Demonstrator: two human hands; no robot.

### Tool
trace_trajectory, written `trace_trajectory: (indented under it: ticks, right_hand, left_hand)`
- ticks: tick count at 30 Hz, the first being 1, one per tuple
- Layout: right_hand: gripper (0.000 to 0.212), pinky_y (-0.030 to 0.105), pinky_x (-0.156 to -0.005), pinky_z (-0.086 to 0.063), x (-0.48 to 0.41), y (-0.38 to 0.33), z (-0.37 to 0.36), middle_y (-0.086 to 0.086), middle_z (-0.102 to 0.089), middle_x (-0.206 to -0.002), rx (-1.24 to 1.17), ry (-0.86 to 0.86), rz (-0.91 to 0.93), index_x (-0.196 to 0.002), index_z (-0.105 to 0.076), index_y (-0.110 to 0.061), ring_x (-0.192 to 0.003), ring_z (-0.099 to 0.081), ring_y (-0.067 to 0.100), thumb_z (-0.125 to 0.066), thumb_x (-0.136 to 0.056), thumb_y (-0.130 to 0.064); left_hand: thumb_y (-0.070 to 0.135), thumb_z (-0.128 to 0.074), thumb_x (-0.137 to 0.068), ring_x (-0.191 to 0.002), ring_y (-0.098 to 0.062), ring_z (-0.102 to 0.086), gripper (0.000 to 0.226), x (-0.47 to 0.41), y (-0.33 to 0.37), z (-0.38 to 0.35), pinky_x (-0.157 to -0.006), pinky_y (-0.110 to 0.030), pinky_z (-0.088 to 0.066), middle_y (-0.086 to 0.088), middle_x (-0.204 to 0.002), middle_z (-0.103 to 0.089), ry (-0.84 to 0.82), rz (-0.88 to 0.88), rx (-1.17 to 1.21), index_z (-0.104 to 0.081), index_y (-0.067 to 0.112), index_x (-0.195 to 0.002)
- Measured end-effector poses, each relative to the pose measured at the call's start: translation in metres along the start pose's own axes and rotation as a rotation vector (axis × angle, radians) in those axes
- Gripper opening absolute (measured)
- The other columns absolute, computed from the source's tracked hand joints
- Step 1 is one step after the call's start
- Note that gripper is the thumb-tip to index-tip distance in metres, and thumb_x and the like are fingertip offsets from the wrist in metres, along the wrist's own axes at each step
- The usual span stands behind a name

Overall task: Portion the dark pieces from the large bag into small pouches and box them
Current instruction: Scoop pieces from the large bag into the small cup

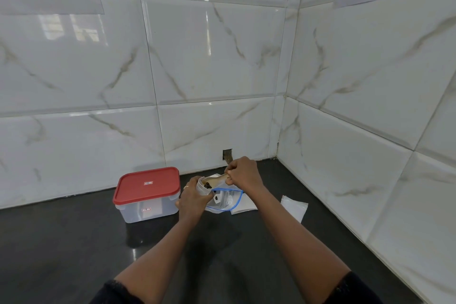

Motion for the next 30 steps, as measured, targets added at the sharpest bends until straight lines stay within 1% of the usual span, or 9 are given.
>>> trace_trajectory:
  ticks: [3, 5, 9, 15, 20, 24, 26, 28, 30]
  right_hand:
    - [0.023, 0.028, -0.082, -0.058, 0.003, -0.004, -0.001, 0.018, -0.070, -0.091, 0.033, 0.014, 0.076, -0.099, -0.071, 0.001, -0.070, -0.067, 0.019, -0.050, -0.090, 0.002]
    - [0.024, 0.029, -0.083, -0.058, 0.003, -0.006, 0.001, 0.014, -0.067, -0.086, 0.060, 0.015, 0.123, -0.100, -0.071, 0.000, -0.069, -0.065, 0.017, -0.049, -0.091, 0.001]
    - [0.026, 0.031, -0.086, -0.057, 0.004, -0.009, 0.009, 0.008, -0.062, -0.080, 0.101, 0.005, 0.160, -0.103, -0.071, 0.000, -0.071, -0.062, 0.014, -0.050, -0.088, 0.005]
    - [0.028, 0.030, -0.088, -0.055, 0.005, -0.009, 0.012, 0.016, -0.071, -0.094, 0.154, -0.012, 0.220, -0.106, -0.071, -0.002, -0.075, -0.060, 0.012, -0.056, -0.084, 0.007]
    - [0.027, 0.030, -0.088, -0.055, 0.007, -0.009, 0.017, 0.017, -0.071, -0.098, 0.134, 0.083, 0.153, -0.103, -0.072, 0.000, -0.089, -0.068, 0.025, -0.052, -0.086, 0.003]
    - [0.027, 0.031, -0.073, -0.052, 0.003, -0.005, 0.027, 0.012, -0.064, -0.076, 0.209, 0.142, 0.015, -0.097, -0.070, 0.005, -0.081, -0.062, 0.024, -0.046, -0.085, -0.002]
    - [0.024, 0.022, -0.057, -0.040, -0.001, 0.000, 0.031, 0.002, -0.043, -0.067, 0.264, 0.140, -0.037, -0.103, -0.064, -0.002, -0.063, -0.045, 0.014, -0.045, -0.089, -0.007]
    - [0.020, 0.018, -0.048, -0.030, -0.002, 0.006, 0.030, 0.000, -0.036, -0.065, 0.256, 0.086, -0.093, -0.105, -0.059, -0.006, -0.055, -0.035, 0.011, -0.043, -0.092, -0.009]
    - [0.021, 0.018, -0.048, -0.031, 0.001, 0.009, 0.020, 0.003, -0.040, -0.067, 0.264, 0.033, -0.128, -0.107, -0.058, -0.002, -0.062, -0.046, 0.018, -0.044, -0.092, -0.008]
  left_hand:
    - [0.034, -0.072, -0.077, -0.117, -0.025, -0.051, 0.062, -0.001, 0.001, 0.000, -0.099, -0.047, -0.036, -0.004, -0.127, -0.056, -0.004, 0.021, -0.007, -0.044, 0.021, -0.131]
    - [0.035, -0.073, -0.077, -0.118, -0.025, -0.050, 0.064, -0.001, 0.002, 0.001, -0.100, -0.048, -0.036, -0.004, -0.129, -0.056, -0.005, 0.031, -0.008, -0.043, 0.021, -0.132]
    - [0.035, -0.073, -0.076, -0.117, -0.025, -0.051, 0.064, -0.002, 0.005, 0.002, -0.100, -0.048, -0.037, -0.003, -0.127, -0.057, -0.006, 0.038, -0.007, -0.043, 0.022, -0.131]
    - [0.037, -0.074, -0.073, -0.110, -0.024, -0.055, 0.064, -0.005, 0.007, 0.000, -0.096, -0.051, -0.044, -0.002, -0.121, -0.060, -0.014, 0.022, 0.020, -0.044, 0.023, -0.128]
    - [0.033, -0.073, -0.075, -0.109, -0.023, -0.054, 0.058, -0.005, 0.006, 0.002, -0.097, -0.049, -0.041, -0.001, -0.118, -0.060, -0.003, 0.026, 0.013, -0.046, 0.022, -0.124]
    - [0.035, -0.069, -0.078, -0.110, -0.024, -0.054, 0.053, -0.006, 0.007, 0.008, -0.096, -0.046, -0.040, -0.002, -0.116, -0.061, 0.004, 0.025, -0.031, -0.048, 0.019, -0.124]
    - [0.035, -0.067, -0.080, -0.110, -0.026, -0.054, 0.050, -0.006, 0.009, 0.011, -0.096, -0.046, -0.039, -0.004, -0.115, -0.062, 0.020, 0.017, -0.045, -0.049, 0.018, -0.124]
    - [0.035, -0.066, -0.081, -0.108, -0.027, -0.056, 0.047, -0.006, 0.011, 0.012, -0.095, -0.045, -0.040, -0.005, -0.113, -0.063, 0.034, 0.005, -0.044, -0.051, 0.018, -0.122]
    - [0.035, -0.065, -0.082, -0.106, -0.027, -0.057, 0.046, -0.006, 0.012, 0.013, -0.095, -0.043, -0.040, -0.006, -0.112, -0.064, 0.041, -0.009, -0.047, -0.052, 0.017, -0.122]
Point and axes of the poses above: each hand's wrist, its own x-axis away from the middle knuckle, its own z-axis out of the back of the hand, y = z × x, the point moved 3 cm from there along -x, towards the middle knuckle
